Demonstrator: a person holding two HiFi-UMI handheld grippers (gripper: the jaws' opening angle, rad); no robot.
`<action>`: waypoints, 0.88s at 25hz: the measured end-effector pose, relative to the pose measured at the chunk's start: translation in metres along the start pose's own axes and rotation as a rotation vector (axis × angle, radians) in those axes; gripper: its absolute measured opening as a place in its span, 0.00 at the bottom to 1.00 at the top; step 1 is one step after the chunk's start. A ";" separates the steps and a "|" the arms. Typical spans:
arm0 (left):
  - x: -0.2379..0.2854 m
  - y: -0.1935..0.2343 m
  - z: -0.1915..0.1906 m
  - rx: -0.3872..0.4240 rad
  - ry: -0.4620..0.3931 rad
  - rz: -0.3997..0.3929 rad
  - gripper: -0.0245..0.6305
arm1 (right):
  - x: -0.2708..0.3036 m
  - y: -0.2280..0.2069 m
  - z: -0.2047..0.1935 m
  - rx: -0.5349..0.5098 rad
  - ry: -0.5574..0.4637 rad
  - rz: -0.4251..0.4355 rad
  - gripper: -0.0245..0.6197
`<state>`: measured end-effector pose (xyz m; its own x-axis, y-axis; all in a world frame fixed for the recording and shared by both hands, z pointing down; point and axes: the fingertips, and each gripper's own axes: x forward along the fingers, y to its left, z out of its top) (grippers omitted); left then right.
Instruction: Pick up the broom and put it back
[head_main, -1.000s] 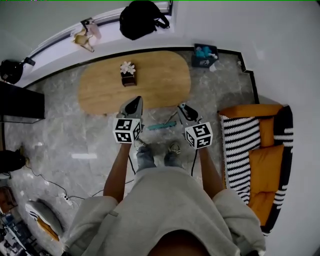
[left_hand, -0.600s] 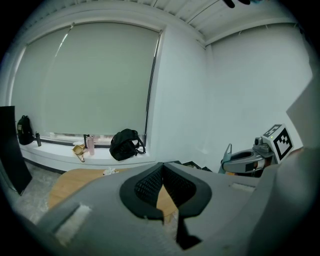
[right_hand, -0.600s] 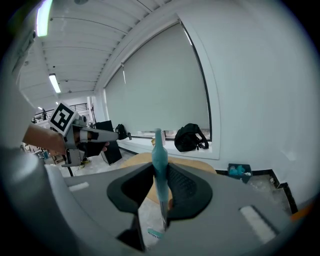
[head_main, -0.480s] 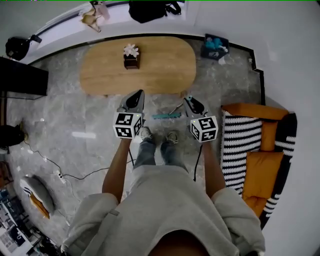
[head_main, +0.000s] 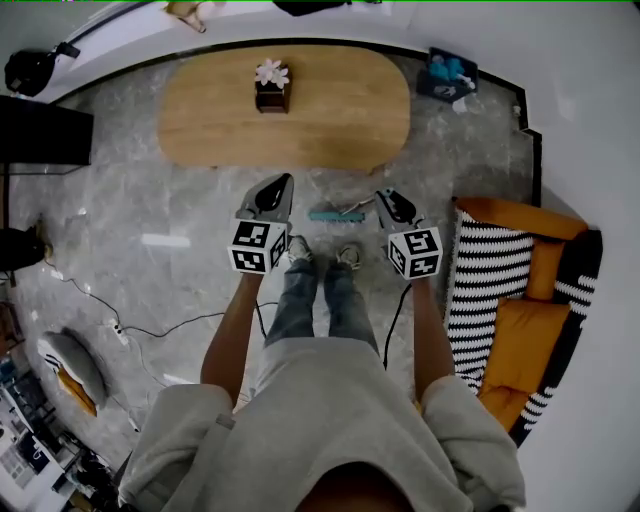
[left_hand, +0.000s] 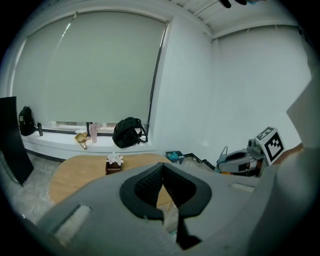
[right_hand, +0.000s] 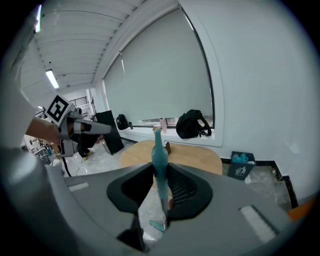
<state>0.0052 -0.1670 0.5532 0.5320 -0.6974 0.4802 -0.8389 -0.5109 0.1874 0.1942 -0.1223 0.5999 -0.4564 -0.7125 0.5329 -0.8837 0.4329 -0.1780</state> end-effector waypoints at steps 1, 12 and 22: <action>0.000 0.004 -0.007 -0.005 0.010 0.001 0.04 | 0.005 0.000 -0.005 0.003 0.008 0.005 0.18; 0.003 0.038 -0.065 -0.053 0.081 0.031 0.04 | 0.067 0.009 -0.045 0.026 0.063 0.080 0.18; 0.019 0.053 -0.085 -0.078 0.091 0.041 0.04 | 0.108 -0.003 -0.052 0.064 0.049 0.111 0.18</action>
<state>-0.0386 -0.1644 0.6451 0.4877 -0.6667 0.5636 -0.8679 -0.4402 0.2301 0.1533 -0.1723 0.7008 -0.5472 -0.6340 0.5465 -0.8338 0.4698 -0.2898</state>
